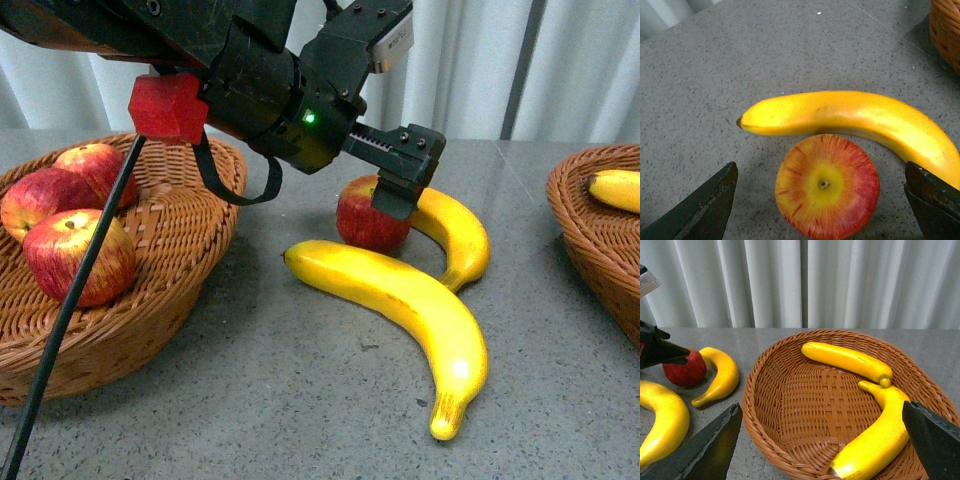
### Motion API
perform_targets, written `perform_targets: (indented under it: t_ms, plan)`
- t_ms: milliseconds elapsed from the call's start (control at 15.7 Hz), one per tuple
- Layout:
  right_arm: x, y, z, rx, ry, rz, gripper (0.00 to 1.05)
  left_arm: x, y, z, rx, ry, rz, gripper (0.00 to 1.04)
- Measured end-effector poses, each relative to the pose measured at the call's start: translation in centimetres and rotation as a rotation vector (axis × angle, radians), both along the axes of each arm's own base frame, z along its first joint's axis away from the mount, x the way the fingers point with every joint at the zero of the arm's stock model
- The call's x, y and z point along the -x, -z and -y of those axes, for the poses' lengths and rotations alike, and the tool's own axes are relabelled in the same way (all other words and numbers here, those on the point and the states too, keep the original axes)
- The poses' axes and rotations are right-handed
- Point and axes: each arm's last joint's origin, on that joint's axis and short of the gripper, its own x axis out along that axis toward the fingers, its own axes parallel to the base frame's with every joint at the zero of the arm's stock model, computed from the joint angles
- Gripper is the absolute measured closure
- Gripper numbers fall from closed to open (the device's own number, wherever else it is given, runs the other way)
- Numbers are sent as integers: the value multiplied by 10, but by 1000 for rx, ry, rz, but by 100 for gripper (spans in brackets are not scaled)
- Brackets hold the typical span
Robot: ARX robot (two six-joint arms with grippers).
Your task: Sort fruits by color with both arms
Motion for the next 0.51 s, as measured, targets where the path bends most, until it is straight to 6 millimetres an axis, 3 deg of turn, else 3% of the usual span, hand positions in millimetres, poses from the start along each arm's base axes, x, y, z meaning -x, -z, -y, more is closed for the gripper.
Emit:
perform_targets:
  t_ms: [127,255,318,510]
  plan:
    - [0,0,0,0,0,0,7,-7,0,3,-3,27,10,7]
    - [0,0,0,0,0,0,7,-17,32,6,-33,55,-61,7]
    - [0,0,0,0,0,0,7,-17,33,5,-35,57,-65,7]
    - [0,0,0,0,0,0,7,-20,32,3,-30,52,-59,29]
